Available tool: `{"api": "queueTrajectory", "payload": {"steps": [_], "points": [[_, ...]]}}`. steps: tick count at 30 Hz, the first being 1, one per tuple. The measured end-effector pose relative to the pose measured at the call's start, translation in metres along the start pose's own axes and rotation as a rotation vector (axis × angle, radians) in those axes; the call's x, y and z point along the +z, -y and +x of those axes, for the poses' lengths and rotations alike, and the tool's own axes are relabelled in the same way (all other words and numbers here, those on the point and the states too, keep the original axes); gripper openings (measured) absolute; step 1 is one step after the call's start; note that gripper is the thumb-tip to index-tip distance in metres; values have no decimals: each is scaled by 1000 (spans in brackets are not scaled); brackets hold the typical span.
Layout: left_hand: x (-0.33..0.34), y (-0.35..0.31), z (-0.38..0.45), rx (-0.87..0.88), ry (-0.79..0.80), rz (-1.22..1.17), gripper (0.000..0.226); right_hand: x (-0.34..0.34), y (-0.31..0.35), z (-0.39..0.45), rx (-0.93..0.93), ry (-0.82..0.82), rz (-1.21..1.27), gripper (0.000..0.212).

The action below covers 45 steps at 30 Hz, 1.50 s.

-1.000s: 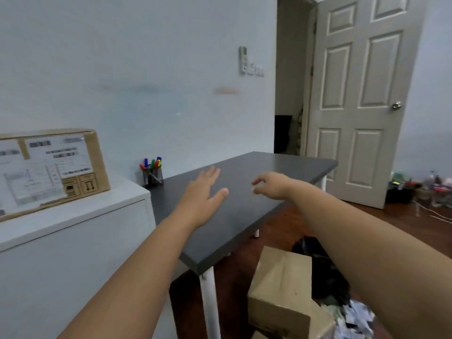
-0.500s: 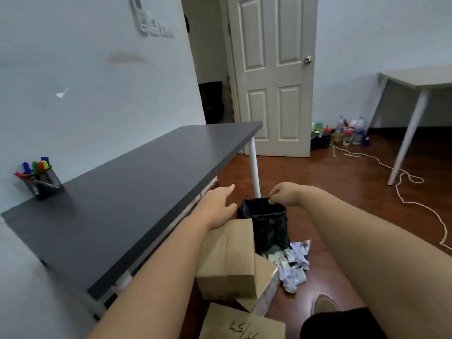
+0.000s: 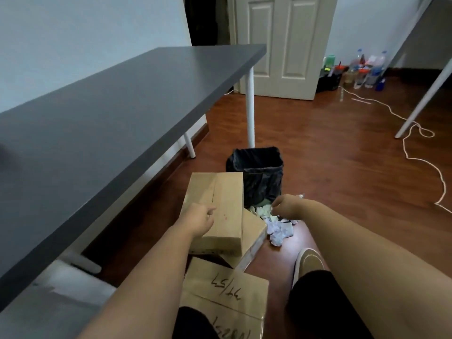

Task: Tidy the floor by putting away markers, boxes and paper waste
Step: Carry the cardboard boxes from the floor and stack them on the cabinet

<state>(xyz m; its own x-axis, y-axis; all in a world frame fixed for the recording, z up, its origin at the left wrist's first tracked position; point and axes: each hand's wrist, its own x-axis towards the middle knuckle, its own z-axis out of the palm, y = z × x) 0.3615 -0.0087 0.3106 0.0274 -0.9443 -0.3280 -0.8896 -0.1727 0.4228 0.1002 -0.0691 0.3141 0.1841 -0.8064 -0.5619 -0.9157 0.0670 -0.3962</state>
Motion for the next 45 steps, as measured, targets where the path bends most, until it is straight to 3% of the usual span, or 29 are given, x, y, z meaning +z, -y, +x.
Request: {"api": "queueTrajectory", "payload": {"steps": [3,7,12,17,21,27,32,35,38,45], "points": [[26,29,14,-94,65,-3,49,28,2,26,22,59,-40,43],[51,62,28,-257,100,-34,61,68,2,58,36,88,107,53],[80,108,46,-484,-78,-323,77,123,8,87,111,70,385,62],[103,131,67,-665,-128,-594,91,156,14,106,183,56,738,71],[110,137,75,-729,-171,-721,91,169,26,117,218,45,944,59],[113,132,68,-654,-104,-846,71,172,20,105,275,-114,1099,63],[100,100,43,-609,-217,-933,73,161,11,79,277,-200,1232,64],[79,70,25,-526,-244,-1102,68,149,16,51,283,-237,1366,45],[51,43,4,-427,-270,-1122,64,137,19,18,234,-259,1482,34],[0,-22,-52,-208,-296,-1078,66,100,18,-61,77,-394,1653,41]]}}
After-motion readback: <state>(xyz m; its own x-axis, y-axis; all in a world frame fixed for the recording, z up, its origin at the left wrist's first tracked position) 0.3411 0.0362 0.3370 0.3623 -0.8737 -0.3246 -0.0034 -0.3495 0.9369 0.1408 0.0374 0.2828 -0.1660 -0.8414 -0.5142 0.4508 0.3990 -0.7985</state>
